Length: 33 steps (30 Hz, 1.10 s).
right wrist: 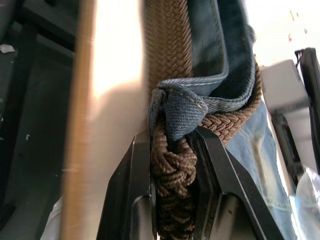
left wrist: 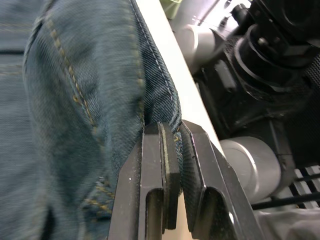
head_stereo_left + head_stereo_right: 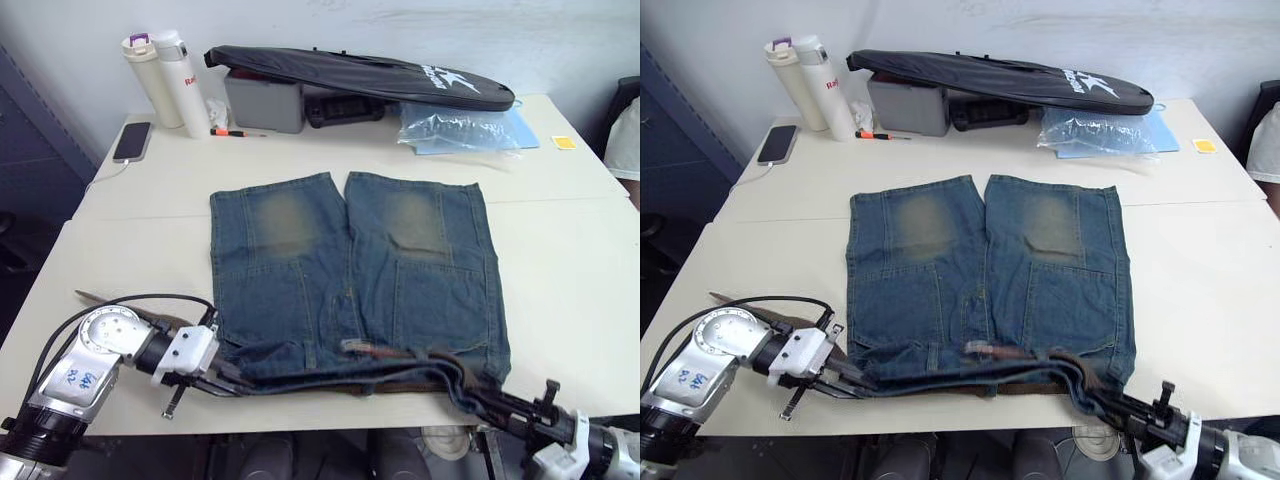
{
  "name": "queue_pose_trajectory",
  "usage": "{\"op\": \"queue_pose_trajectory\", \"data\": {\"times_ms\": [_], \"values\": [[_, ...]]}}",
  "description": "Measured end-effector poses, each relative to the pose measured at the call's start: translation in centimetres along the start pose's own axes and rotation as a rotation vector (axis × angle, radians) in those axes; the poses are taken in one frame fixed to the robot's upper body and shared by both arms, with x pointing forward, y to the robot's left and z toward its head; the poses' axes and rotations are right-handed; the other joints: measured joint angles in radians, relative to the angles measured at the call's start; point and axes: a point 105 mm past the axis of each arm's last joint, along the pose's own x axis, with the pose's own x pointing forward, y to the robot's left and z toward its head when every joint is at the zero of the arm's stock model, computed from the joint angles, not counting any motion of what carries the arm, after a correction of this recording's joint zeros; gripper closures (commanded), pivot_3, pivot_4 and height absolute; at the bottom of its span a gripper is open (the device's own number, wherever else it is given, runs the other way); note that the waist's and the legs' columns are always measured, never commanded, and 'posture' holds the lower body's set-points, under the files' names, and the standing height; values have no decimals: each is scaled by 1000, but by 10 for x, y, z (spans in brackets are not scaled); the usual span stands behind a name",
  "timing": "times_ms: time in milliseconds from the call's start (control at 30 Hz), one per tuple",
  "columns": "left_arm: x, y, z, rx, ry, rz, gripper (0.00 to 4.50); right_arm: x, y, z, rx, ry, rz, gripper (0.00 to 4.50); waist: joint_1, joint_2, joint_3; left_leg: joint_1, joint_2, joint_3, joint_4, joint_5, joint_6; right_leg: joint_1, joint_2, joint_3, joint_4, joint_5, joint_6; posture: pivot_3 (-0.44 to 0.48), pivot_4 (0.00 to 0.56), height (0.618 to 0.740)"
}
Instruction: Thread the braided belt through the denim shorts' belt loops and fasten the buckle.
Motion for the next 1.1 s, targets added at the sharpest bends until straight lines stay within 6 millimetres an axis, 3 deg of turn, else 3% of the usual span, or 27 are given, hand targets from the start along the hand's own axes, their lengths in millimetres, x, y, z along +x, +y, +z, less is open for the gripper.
{"op": "queue_pose_trajectory", "data": {"times_ms": [167, 200, 367, 467, 533, 700, 867, 1033, 1100], "values": [[8, -15, 0, -46, 6, -51, 4500, -3, 3, -6, 39, 20, -5, 4110, -1, -5, 2, 9, 1, 4, 0, -2, 2, 5, 0, 4, -1, 0, -1, 0, 150, 740], [9, -15, 1, -68, -2, -52, 4040, -4, 2, -9, 49, 29, -2, 3081, 0, -6, 3, 11, 1, 4, 0, -4, 4, 10, 0, 4, -2, -1, -2, 0, 150, 740], [0, -18, 2, -205, 6, -69, 1972, -19, -10, -21, 88, 89, -43, 975, 0, -10, 2, 12, 1, 4, 3, -7, 5, 14, 0, 4, -8, -2, -3, 0, 150, 740], [-4, -24, 2, -274, -13, -80, 924, -28, -11, -22, 119, 120, -84, 0, 1, -11, 0, 11, 1, 4, 3, -8, 6, 14, 0, 5, -9, -2, -3, 0, 150, 740], [-12, -26, 7, -331, -44, -69, 67, -39, -11, -25, 143, 157, -96, 0, 2, -13, -1, 11, 1, 4, 4, -9, 6, 15, 0, 5, -9, -2, -4, 0, 150, 740], [-42, -18, 35, -491, -198, -19, 27, -63, -15, -43, 185, 281, -103, 0, -1, -16, 1, 11, 0, 7, 7, -11, 10, 15, -1, 6, -10, -5, -13, 0, 150, 740], [-67, -6, 63, -571, -336, 2, 27, -83, -42, -79, 201, 452, -209, 0, -5, -12, 5, 11, 1, 9, 7, -11, 11, 13, -1, 7, -9, -4, -14, 0, 150, 740], [-72, 27, 85, -472, -425, 106, 27, -64, -92, -110, 331, 477, -349, 0, -15, -5, 8, 12, 4, 11, 8, -10, 9, 14, 2, 7, -7, 3, 0, 0, 150, 740], [-58, 57, 76, -405, -366, 283, 27, -42, -101, -115, 563, 429, -352, 0, -9, -2, 6, 12, 7, 11, 8, -8, 2, 14, 5, 7, -8, 11, 15, 0, 150, 740]]}}
